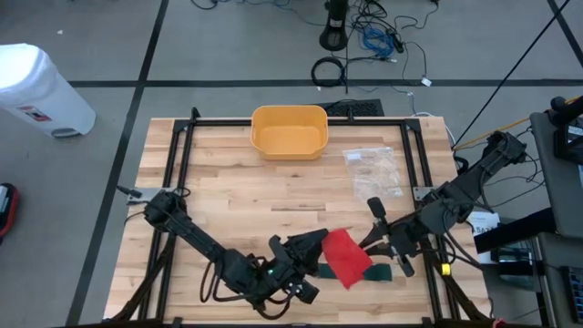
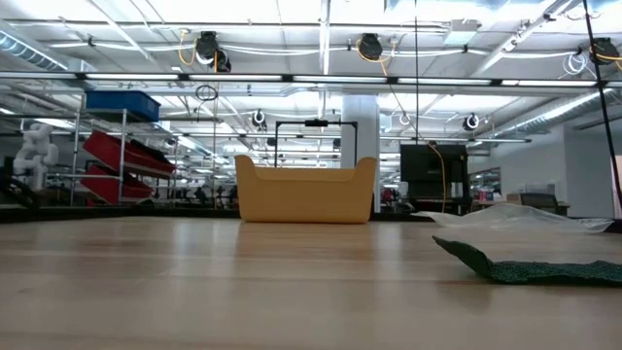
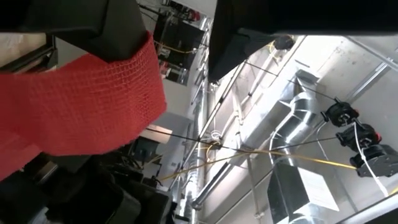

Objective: Roll bandage
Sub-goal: Roll the red bandage

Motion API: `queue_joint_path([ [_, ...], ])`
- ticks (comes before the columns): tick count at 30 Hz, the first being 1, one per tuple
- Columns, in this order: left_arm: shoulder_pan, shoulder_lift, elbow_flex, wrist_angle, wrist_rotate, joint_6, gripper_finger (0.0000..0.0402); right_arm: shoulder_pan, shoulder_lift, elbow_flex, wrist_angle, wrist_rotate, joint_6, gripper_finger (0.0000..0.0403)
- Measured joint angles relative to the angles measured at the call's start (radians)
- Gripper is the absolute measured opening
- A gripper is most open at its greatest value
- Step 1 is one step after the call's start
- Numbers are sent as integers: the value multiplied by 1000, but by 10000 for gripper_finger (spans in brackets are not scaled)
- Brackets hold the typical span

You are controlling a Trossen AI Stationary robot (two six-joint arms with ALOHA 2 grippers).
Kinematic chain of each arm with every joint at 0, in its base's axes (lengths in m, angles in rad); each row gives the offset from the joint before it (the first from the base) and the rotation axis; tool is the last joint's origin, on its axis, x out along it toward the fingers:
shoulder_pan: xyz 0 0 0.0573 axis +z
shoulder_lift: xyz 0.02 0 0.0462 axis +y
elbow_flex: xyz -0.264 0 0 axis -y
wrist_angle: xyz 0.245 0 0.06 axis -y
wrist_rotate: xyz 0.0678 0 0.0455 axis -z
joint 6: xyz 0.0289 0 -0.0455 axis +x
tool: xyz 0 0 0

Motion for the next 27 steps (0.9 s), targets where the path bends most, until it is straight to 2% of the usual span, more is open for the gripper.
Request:
queue_joint_path([
  [8, 1, 0, 0, -4, 1, -21, 271, 20, 0, 0, 0, 1, -1, 41],
  [12, -5, 0, 0, -4, 13, -21, 304, 19, 0, 0, 0, 6, 0, 41],
  [22, -30, 0, 0, -47, -4, 10, 314, 34, -25, 0, 0, 3, 0, 41],
  [27, 1, -1, 0, 96, -15, 62, 313, 57, -38, 0, 1, 1, 22, 41],
])
